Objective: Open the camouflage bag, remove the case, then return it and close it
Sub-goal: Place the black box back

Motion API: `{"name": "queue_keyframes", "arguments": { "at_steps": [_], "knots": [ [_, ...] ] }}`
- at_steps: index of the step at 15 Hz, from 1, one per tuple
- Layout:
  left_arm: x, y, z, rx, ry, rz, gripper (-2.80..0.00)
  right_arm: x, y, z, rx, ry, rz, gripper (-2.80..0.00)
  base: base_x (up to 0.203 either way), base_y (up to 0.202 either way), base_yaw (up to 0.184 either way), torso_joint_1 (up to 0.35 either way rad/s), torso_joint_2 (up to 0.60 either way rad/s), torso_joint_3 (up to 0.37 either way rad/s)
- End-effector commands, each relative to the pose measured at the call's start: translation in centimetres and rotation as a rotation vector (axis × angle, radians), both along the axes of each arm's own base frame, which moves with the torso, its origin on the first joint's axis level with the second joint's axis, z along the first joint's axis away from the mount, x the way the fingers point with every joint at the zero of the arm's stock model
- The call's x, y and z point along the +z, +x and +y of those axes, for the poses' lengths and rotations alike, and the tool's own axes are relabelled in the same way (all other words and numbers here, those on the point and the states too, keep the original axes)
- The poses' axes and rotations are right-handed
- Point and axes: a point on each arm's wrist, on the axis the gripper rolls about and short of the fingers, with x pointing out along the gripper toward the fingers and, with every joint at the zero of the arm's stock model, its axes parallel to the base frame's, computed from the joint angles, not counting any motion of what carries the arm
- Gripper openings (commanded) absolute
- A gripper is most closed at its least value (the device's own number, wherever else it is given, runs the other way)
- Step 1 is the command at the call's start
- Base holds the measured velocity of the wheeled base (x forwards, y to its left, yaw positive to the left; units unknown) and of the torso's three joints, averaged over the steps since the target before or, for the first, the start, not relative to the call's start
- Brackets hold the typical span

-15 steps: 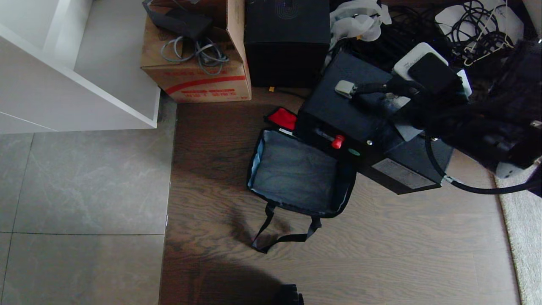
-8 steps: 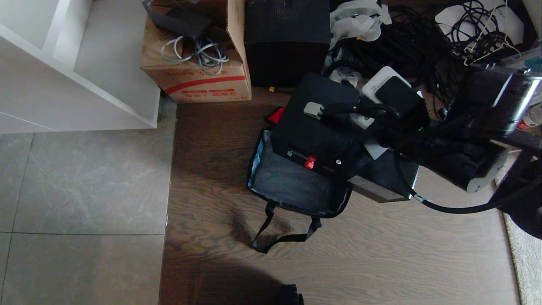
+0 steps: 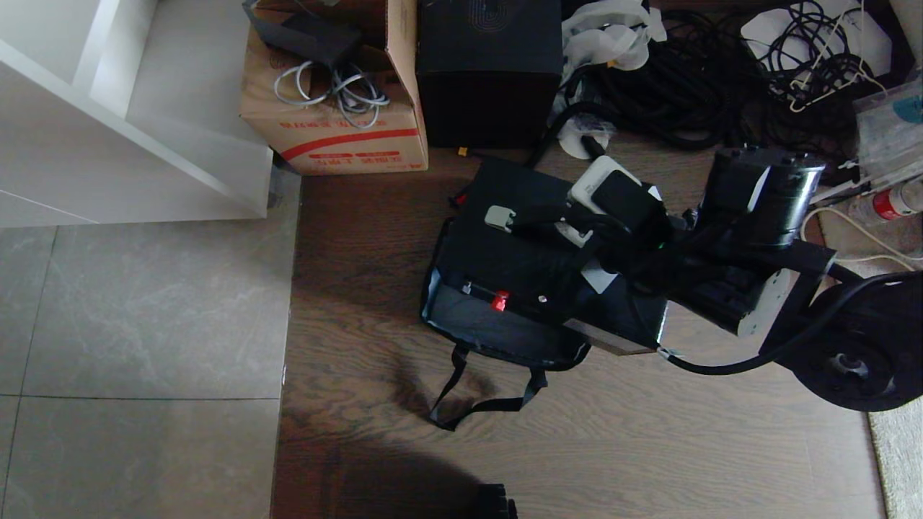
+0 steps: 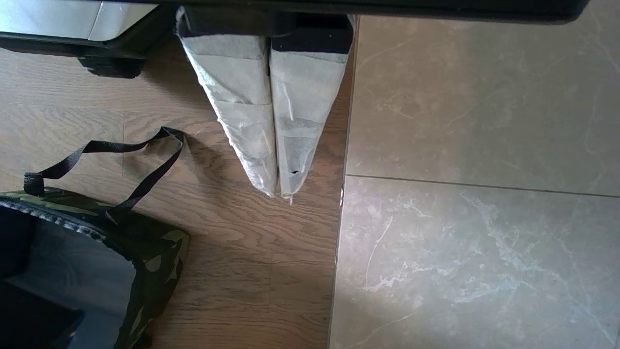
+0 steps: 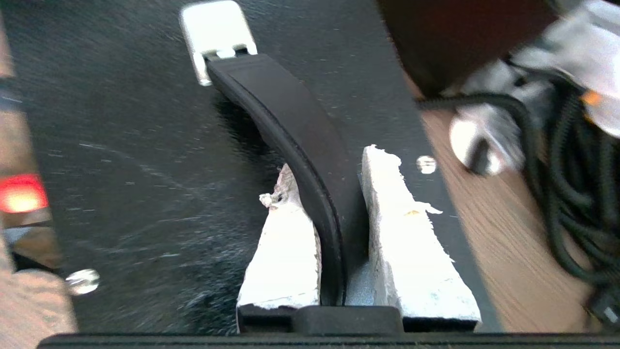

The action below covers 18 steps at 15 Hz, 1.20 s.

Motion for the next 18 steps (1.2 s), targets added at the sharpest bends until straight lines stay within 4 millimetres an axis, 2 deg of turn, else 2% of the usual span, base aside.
{"name": "queue_keyframes", "arguments": {
  "at_steps": [1, 5, 11, 18],
  "knots": [
    [-0.2, 0.1, 0.0, 0.000, -0.001, 0.008, -2.80, -1.0, 0.6, 0.6, 0.049, -0.024, 0.026, -2.80, 0.000, 0.000, 0.000, 0.000, 0.00, 0.000],
    [-0.3, 0.1, 0.0, 0.000, -0.001, 0.008, -2.80, -0.8, 1.5, 1.5, 0.098, 0.036, 0.046, -2.80, 0.000, 0.000, 0.000, 0.000, 0.00, 0.000],
    [-0.2, 0.1, 0.0, 0.000, -0.001, 0.008, -2.80, -2.4, 3.0, 2.2, 0.168, 0.069, 0.119, -2.80, 0.000, 0.000, 0.000, 0.000, 0.00, 0.000],
    [-0.3, 0.1, 0.0, 0.000, -0.001, 0.008, -2.80, -3.2, 4.7, 0.4, 0.268, 0.109, 0.227, -2.80, 0.000, 0.000, 0.000, 0.000, 0.00, 0.000]
  ]
}}
